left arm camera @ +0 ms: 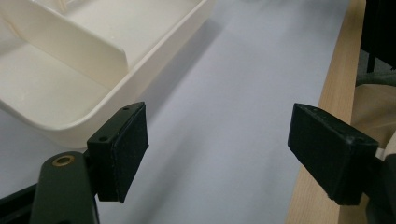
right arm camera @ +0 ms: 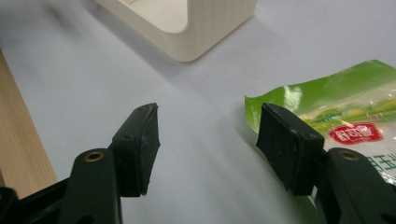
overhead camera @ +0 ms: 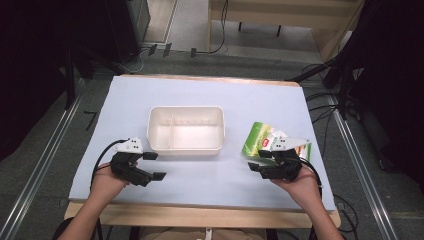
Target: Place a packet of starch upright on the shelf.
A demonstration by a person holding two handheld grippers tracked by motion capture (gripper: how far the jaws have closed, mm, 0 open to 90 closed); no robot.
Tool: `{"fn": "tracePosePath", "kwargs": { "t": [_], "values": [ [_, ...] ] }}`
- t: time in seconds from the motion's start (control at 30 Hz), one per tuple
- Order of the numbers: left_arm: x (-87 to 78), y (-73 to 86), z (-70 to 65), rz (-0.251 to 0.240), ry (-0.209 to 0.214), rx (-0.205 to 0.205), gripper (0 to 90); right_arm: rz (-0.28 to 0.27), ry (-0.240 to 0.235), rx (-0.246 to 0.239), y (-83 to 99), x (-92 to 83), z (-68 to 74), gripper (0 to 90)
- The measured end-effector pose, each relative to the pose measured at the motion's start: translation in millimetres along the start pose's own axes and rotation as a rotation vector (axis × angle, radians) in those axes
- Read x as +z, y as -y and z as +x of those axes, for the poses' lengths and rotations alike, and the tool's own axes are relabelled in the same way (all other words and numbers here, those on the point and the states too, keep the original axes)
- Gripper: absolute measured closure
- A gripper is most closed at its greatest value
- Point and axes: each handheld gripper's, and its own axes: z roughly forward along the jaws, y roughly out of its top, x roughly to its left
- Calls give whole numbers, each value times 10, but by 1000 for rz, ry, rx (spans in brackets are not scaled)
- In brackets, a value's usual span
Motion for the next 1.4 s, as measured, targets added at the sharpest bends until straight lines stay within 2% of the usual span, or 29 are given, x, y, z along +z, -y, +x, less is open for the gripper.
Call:
{"fn": "tracePosePath", "kwargs": {
  "t": [0.2,0.33,0.47,0.73,0.77,0.8,0.87,0.9,0.93,0.97,1.0,1.03,1.07,1.13,1.27,1.3,1.37,1.4],
  "values": [
    [5,-22,1,-1,-6,4,209,-6,4,8,22,-25,-27,419],
    [15,-38,-15,-3,-5,13,209,9,17,-7,67,-20,-72,509],
    [14,-45,-28,-8,0,22,209,25,19,18,89,-2,-118,518],
    [34,-55,-20,2,1,21,209,21,23,22,123,-19,-152,539],
    [33,-56,-21,1,1,21,209,40,8,36,132,-26,-174,598],
    [33,-56,-21,1,1,21,209,40,8,36,132,-26,-174,598],
    [34,-58,-21,-2,1,19,209,60,16,64,147,-38,-215,663],
    [38,-60,-18,-3,3,21,209,68,28,75,168,-46,-267,759],
    [38,-60,-18,-3,3,21,209,68,28,75,168,-46,-267,759],
    [41,-65,-19,4,2,25,209,79,32,93,186,-45,-327,849],
    [41,-65,-19,4,2,25,209,79,32,93,186,-45,-327,849],
    [49,-65,-19,0,7,24,209,93,27,112,192,-37,-363,886],
    [54,-69,-26,4,5,23,209,110,25,127,205,-4,-406,900],
    [56,-70,-26,3,6,23,209,119,24,123,211,17,-427,900],
    [64,-71,-21,5,7,25,209,153,44,121,212,96,-467,900],
    [65,-71,-20,5,8,25,209,178,61,113,212,141,-480,900],
    [67,-70,-23,6,7,26,209,184,63,114,216,165,-489,900],
    [65,-69,-25,5,7,25,209,185,76,150,211,181,-504,900]
  ]
}}
